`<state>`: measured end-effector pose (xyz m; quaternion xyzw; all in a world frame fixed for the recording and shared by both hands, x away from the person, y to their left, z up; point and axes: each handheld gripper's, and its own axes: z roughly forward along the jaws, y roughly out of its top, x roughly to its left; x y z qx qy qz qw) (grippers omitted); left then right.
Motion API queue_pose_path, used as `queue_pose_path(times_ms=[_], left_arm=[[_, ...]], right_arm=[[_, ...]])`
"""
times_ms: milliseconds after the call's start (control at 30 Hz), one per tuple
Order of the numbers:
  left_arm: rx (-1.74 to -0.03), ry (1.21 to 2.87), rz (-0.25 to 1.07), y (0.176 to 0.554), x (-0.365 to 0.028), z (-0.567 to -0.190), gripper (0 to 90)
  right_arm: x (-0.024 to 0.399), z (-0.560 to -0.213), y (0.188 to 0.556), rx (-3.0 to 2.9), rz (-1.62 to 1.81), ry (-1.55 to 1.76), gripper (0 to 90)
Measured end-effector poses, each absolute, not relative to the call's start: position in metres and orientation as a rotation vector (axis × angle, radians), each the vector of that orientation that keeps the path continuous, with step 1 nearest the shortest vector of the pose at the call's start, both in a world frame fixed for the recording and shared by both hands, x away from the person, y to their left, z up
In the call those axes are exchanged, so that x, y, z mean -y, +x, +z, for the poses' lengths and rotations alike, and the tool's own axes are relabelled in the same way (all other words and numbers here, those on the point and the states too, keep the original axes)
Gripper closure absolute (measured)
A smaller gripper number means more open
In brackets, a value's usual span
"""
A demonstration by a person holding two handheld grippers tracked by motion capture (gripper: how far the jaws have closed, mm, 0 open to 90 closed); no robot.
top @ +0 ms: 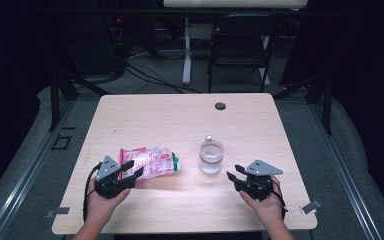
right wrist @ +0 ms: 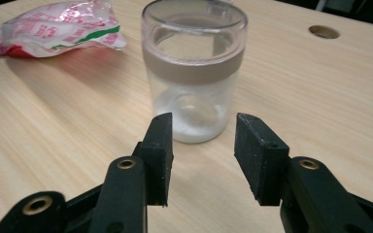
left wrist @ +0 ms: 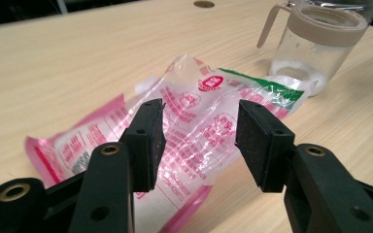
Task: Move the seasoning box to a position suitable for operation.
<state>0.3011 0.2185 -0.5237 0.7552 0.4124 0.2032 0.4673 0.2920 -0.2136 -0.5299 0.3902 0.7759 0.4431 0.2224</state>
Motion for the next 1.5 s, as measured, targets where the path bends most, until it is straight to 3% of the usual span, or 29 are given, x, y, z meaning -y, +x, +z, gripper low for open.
queue_pose_path(times_ms=[167,367,500,567,733,867,1167,1500], left_arm=[[-1.001,1.893,0.461,0.298,-0.209,-0.522,53.1],[-0.97,1.895,0.516,0.299,-0.177,-0.499,56.3],[-0.919,1.893,0.521,0.309,-0.152,-0.485,64.5],[-0.909,1.883,0.508,0.318,-0.139,-0.482,73.2],[-0.954,1.907,0.41,0.342,-0.106,-0.49,89.4],[-0.986,1.939,0.374,0.358,-0.084,-0.499,90.0],[-1.006,2.009,0.39,0.376,-0.046,-0.517,90.0],[-1.01,2.026,0.38,0.382,-0.036,-0.523,90.0]], right_arm=[[0.216,-0.522,0.287,-2.087,1.284,1.087,60.0],[0.213,-0.499,0.288,-2.068,1.277,1.034,63.3],[0.206,-0.493,0.3,-2.059,1.248,1.054,63.4],[0.205,-0.492,0.309,-2.052,1.224,1.085,64.3],[0.202,-0.499,0.329,-2.092,1.206,1.125,80.5],[0.199,-0.505,0.338,-2.061,1.207,1.122,89.7],[0.195,-0.519,0.359,-2.048,1.194,1.141,90.0],[0.193,-0.528,0.365,-2.061,1.186,1.177,90.0]])
